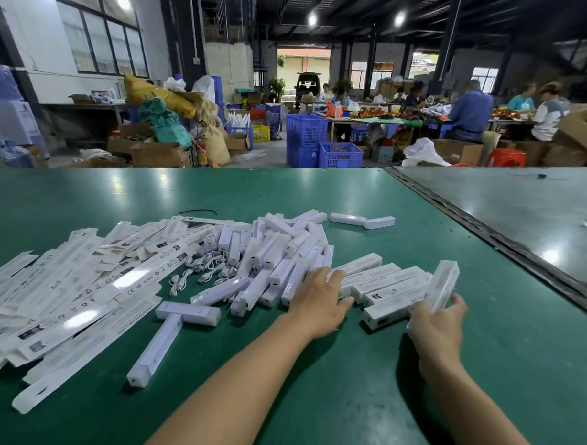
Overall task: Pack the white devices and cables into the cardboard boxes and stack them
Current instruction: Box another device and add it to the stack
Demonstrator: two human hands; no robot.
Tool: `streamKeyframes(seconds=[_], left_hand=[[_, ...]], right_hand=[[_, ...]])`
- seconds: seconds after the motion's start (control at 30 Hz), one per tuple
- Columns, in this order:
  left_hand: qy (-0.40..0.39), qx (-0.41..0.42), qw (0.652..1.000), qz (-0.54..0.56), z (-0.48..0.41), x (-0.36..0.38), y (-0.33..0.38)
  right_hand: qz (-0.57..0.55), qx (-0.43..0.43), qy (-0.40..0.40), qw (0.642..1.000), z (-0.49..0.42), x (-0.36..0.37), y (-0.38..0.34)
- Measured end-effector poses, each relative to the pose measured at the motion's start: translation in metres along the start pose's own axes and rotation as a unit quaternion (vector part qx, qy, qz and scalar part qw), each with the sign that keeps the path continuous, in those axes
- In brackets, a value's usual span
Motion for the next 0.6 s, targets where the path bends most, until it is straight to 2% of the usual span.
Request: streamKeyframes(seconds=[0.13, 0.27, 0.43, 0.5, 0.6], left_hand=[[-0.075, -0.037, 0.990, -0.116, -0.026, 0.012, 0.000], [-0.059, -0.018, 0.982, -0.181, -0.040, 0.012, 0.005], [-0.017, -0.004, 0.988, -0.153, -0.032, 0.013, 0.017], [-0.019, -0.006, 0.993, -0.118, -0.025, 0.016, 0.022], [-0.041, -0.009, 0.999, -0.025, -0.011, 0.017, 0.028]], right_hand=[[0.011, 0.009, -0.003, 1.000, 0.004, 0.006, 0.005], [0.053, -0.019, -0.022, 0.998, 0.015, 0.020, 0.007], [0.098, 0.000, -0.031, 0.995, 0.006, 0.019, 0.006], [0.119, 0.003, -0.034, 0.992, -0.004, 0.015, 0.003], [0.218, -0.014, -0.024, 0.976, -0.025, 0.002, -0.005]])
Point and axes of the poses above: each hand's wrist, its own z-axis away from the middle knuckle, its own x-axis out of the palm, y = z × x, the point moved 5 cm from there along -z, towards the middle knuckle, and after that the axes turned 1 degree about z, right-handed, at the moved point
